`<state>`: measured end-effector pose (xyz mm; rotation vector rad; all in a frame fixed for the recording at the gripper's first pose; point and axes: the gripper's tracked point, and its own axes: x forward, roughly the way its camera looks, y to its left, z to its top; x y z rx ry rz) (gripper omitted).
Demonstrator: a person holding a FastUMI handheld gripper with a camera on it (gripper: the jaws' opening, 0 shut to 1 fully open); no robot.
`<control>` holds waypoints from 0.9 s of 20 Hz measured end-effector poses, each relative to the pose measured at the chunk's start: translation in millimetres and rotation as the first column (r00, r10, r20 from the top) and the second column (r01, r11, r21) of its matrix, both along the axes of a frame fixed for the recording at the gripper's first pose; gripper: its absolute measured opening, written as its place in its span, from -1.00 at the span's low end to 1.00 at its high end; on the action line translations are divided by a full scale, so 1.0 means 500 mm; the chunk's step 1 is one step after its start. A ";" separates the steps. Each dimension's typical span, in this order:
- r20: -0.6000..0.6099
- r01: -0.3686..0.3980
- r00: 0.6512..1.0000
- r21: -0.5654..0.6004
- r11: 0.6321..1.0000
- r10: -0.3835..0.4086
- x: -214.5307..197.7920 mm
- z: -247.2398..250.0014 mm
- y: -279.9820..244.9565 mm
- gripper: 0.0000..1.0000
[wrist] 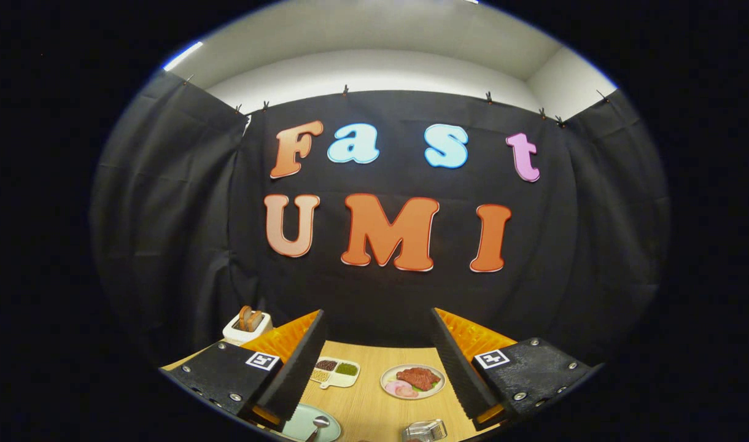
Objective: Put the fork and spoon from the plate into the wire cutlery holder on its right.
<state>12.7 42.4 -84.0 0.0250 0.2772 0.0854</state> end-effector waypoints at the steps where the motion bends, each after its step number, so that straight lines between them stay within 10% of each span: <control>1: -0.035 -0.022 0.999 0.004 1.000 0.022 -0.001 -0.024 0.016 0.99; 9: -0.342 -0.120 0.932 0.032 0.992 0.123 -0.038 -0.214 0.111 0.99; 18: -0.743 -0.166 0.648 0.075 0.983 0.166 -0.153 -0.457 0.190 0.97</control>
